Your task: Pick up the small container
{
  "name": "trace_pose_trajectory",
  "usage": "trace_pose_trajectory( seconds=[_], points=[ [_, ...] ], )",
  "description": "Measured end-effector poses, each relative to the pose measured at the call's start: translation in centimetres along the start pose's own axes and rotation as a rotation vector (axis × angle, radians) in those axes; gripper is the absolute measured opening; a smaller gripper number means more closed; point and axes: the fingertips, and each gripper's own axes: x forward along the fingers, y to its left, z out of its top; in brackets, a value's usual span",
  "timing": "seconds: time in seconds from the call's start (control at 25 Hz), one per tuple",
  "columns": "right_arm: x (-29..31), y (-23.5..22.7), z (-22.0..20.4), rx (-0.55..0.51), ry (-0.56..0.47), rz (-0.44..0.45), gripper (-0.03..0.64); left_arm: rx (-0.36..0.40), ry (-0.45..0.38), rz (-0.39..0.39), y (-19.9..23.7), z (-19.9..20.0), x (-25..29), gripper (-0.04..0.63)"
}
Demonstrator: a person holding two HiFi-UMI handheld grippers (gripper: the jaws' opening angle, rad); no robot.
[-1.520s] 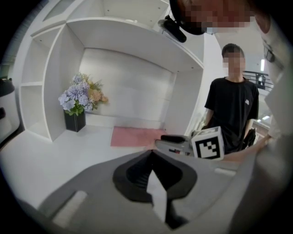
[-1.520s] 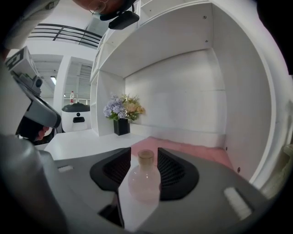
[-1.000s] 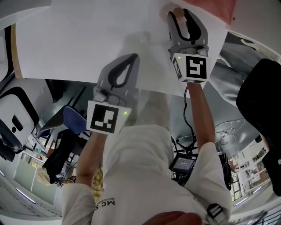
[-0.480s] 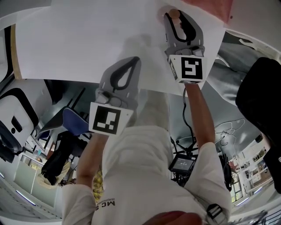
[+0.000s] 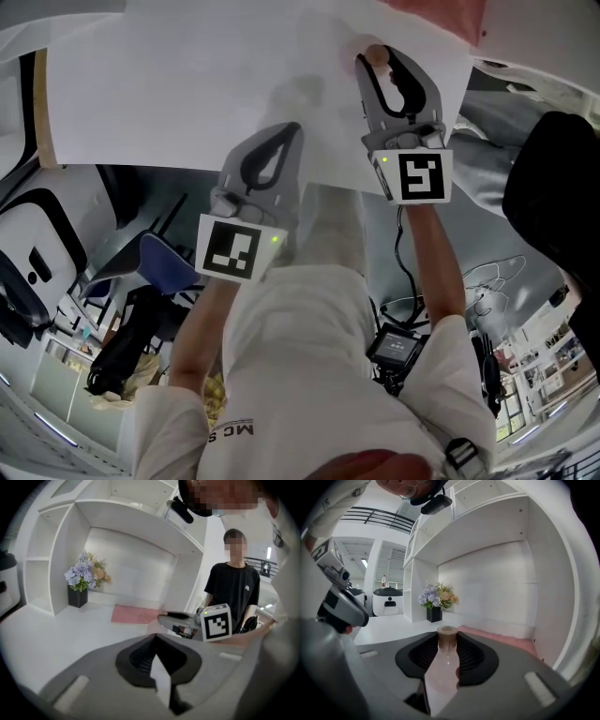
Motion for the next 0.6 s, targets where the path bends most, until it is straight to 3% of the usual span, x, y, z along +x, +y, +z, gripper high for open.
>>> trace_pose_trajectory(
  seconds=[0.28,0.6],
  points=[
    [-4.9,2.2,4.6,-0.009,0.006,0.020,0.124,0.022,-0.010,-0.005,-1.2,1.6,-3.5,0.002],
    [-11.2,4.8,12.1,0.006,-0.009,-0.001,0.124,0.048,-0.084,-0.015,-3.0,6.3,-8.7,0.002]
  ],
)
